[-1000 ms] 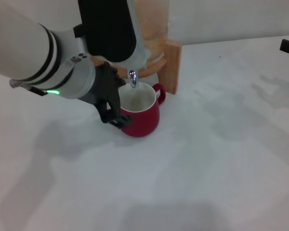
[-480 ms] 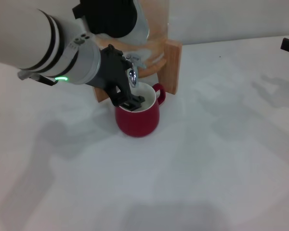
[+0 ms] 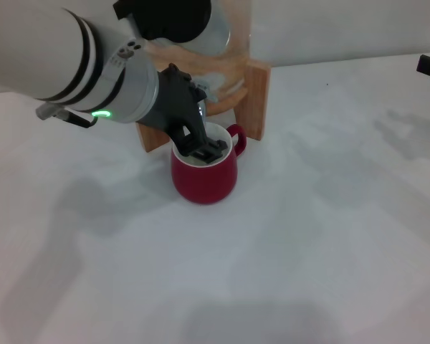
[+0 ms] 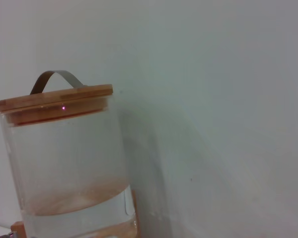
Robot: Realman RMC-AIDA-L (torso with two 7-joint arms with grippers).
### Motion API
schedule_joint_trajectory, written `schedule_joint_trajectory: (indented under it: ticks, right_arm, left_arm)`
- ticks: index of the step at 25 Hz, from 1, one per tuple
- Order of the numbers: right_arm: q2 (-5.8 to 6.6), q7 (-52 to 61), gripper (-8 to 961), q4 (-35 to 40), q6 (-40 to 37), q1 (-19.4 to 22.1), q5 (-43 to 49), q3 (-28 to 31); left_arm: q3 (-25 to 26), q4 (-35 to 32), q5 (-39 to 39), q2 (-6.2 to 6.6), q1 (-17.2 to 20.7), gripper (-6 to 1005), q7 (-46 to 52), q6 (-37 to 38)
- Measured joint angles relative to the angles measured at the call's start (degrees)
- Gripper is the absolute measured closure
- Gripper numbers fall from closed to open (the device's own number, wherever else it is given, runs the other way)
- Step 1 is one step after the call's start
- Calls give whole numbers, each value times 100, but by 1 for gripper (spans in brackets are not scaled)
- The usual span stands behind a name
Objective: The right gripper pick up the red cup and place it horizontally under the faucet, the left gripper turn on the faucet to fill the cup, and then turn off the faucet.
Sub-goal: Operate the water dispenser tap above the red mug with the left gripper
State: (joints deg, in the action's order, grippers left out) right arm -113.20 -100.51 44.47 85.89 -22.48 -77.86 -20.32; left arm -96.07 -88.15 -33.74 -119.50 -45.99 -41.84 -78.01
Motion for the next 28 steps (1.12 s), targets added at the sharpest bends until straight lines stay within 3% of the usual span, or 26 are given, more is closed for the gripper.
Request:
schedule_joint_trajectory:
  ticks: [28]
  right_arm:
    - [-9, 28, 563, -9, -2, 39, -1, 32]
  left_arm:
    - [-34, 568, -66, -3, -221, 204, 10, 240]
